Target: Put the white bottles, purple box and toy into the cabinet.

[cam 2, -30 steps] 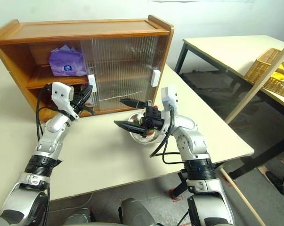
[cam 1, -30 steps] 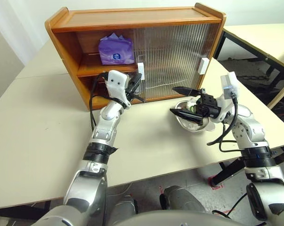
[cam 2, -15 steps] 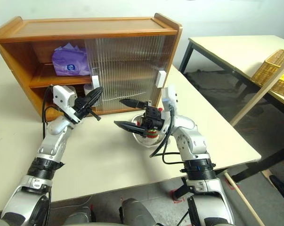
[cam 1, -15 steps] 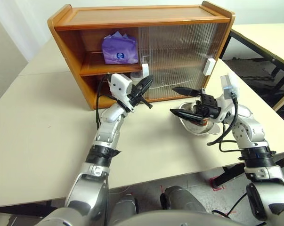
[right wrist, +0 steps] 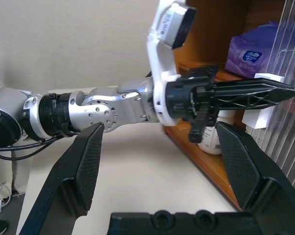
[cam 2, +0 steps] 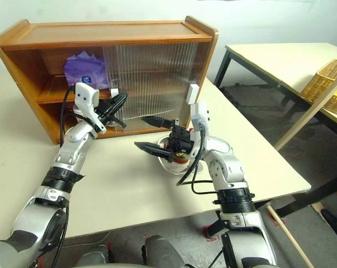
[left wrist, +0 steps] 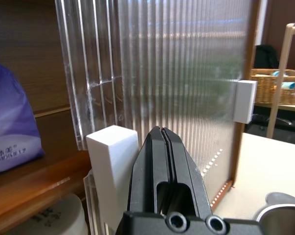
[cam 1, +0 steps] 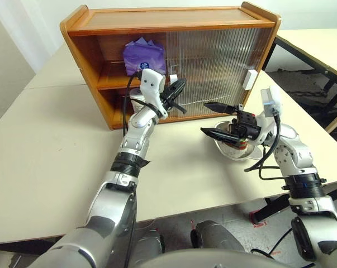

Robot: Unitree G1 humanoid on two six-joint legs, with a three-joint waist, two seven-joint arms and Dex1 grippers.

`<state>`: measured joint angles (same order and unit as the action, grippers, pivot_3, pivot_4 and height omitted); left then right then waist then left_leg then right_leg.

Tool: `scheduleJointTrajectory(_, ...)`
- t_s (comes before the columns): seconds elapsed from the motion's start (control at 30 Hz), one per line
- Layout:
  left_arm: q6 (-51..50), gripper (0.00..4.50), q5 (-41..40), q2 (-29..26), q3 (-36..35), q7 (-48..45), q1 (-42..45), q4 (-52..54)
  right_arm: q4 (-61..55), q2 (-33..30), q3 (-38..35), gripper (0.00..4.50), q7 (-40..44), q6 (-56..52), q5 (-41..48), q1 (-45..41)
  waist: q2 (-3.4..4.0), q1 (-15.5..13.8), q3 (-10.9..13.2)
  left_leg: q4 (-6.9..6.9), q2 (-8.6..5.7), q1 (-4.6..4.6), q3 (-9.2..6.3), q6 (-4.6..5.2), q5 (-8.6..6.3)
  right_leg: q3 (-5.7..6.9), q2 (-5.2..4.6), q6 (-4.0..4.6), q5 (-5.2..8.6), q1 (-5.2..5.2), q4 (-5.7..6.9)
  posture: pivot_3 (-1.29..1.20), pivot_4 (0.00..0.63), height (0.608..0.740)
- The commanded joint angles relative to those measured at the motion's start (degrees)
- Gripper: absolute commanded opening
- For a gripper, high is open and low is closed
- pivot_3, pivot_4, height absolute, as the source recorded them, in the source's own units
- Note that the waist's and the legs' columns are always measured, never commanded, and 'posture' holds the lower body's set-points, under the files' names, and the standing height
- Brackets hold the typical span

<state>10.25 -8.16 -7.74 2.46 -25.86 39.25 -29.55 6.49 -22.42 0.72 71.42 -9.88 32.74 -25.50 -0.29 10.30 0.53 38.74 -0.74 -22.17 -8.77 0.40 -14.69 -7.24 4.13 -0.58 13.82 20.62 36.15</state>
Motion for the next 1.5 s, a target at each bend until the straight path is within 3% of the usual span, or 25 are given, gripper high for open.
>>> scheduleJointTrajectory(0.03, -0.98, 0.08, 0.87, 0.08, -0.65, 1.10, 0.92, -2.11, -0.57, 0.08, 0.19, 4.50, -0.34, 0.30, -0.65, -0.08, 0.00, 0.10, 0.00, 0.00, 0.00, 0.01, 0.00, 0.00, 0.00, 0.00, 0.00, -0.01, 0.01, -0.01, 0.00, -0.26, 0.000, 0.740)
scheduleJointTrajectory(0.77, -5.60, 0.08, 1.07, -8.07, -3.89, 5.36, -3.47, 3.52, 0.44, 0.63, 0.09, 4.50, -0.61, 1.06, -0.86, -0.59, 0.00, 3.80, 0.07, -0.01, -0.08, 0.40, 0.19, -0.15, 0.17, 0.00, 0.17, 0.11, -0.09, -0.20, 0.09, -0.26, 0.000, 0.740)
scheduleJointTrajectory(1.5, -16.07, 0.08, 1.92, -11.78, -6.85, 10.87, -15.05, 22.40, 1.72, -0.11, -0.08, 4.50, 1.27, 1.75, -0.28, -1.25, 0.03, 4.09, 0.09, -0.18, -0.08, 0.31, 0.20, -0.36, 0.09, -0.01, 0.15, 0.22, -0.07, -0.02, 0.07, -0.25, 0.000, 0.740)
